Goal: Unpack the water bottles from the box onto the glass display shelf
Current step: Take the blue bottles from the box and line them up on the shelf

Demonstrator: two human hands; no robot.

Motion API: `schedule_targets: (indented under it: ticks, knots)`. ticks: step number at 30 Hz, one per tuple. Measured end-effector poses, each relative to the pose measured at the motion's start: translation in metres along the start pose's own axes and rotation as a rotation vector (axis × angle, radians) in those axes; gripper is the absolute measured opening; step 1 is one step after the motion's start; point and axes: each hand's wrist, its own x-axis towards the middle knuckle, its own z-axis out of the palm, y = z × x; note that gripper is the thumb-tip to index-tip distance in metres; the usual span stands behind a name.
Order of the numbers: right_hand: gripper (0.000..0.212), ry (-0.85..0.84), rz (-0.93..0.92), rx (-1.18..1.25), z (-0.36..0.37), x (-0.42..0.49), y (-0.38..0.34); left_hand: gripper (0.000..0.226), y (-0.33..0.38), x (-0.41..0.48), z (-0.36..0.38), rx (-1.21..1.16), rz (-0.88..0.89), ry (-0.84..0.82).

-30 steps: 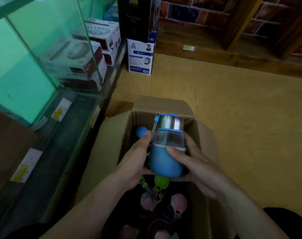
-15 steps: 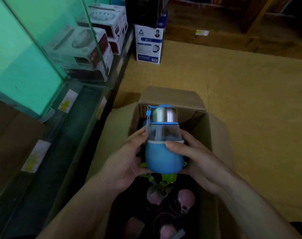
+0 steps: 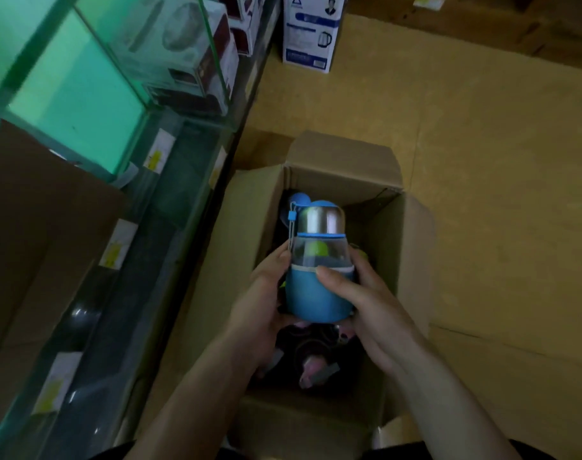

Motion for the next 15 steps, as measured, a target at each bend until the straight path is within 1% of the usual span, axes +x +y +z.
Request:
schedule_targets:
  ticks: [3,5,8,11,15]
  knots:
    - [0.070,-0.013,0.075,0.000,0.004,-0.028,0.001,0.037,0.000,-0.029,-0.002,0.008,0.009,0.000]
    - [0.076,-0.021,0.136,-0.010,0.007,-0.047,0.001,0.034,-0.004,-0.052,-0.008,0.022,-0.005,0.043]
    - [0.079,-0.010,0.209,0.004,0.011,-0.078,-0.005,0.033,-0.004,-0.088,-0.007,0.002,-0.046,0.086]
    - [0.078,-0.025,0.208,0.028,0.018,-0.113,-0.023,0.033,0.011,-0.125,0.008,-0.028,-0.048,0.104]
    - [0.070,-0.041,0.192,0.010,0.034,-0.164,-0.073,0.030,0.054,-0.177,0.037,-0.010,-0.075,0.160]
